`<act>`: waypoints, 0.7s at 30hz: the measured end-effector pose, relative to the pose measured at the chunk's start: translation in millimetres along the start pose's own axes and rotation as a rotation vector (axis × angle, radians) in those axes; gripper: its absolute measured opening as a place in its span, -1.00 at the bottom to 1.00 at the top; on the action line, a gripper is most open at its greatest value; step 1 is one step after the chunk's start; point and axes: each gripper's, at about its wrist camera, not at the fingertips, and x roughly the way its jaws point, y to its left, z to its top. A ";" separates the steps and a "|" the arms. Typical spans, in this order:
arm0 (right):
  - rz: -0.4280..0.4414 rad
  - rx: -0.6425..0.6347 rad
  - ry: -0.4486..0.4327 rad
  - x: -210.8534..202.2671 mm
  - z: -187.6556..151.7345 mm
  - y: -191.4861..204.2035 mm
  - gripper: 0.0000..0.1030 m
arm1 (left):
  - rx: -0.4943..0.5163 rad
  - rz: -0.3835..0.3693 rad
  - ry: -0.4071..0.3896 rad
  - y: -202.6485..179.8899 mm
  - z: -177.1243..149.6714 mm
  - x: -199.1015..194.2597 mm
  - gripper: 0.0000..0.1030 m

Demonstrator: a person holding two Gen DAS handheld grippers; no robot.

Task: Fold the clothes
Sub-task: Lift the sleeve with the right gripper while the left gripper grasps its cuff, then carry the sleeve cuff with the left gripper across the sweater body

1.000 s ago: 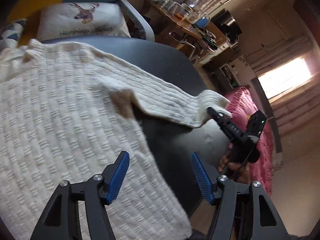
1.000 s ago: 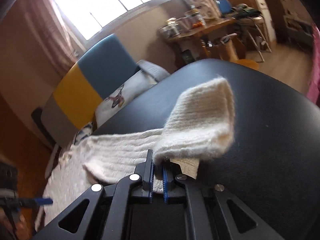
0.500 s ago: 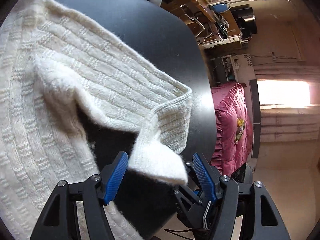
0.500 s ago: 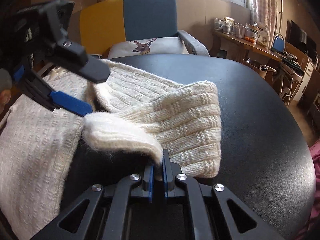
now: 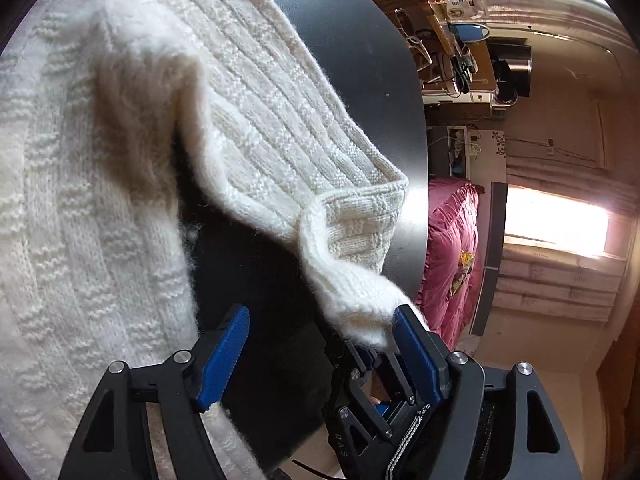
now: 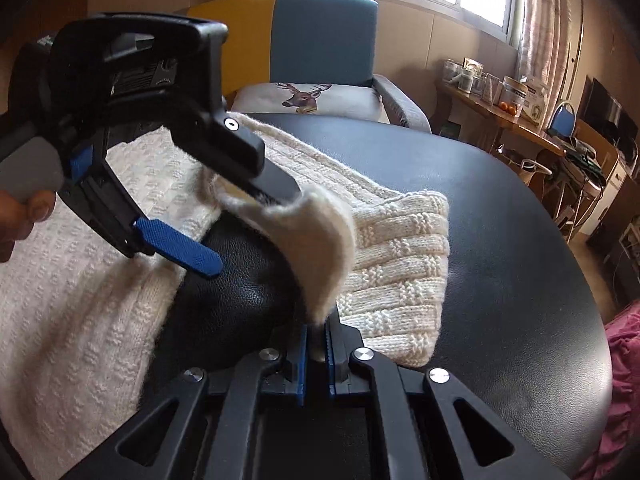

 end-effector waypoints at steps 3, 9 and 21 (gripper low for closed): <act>-0.037 -0.053 -0.004 -0.8 -1.0 8.7 -0.88 | -0.011 -0.022 -0.019 0.5 0.7 -6.9 0.45; -0.016 -0.010 -0.019 -4.1 3.5 12.9 -0.88 | -0.047 -0.045 0.018 1.0 -9.8 8.0 0.45; 0.039 0.098 -0.060 -26.2 7.4 0.7 -0.64 | 0.142 0.086 -0.143 -28.4 -14.1 -8.3 -0.85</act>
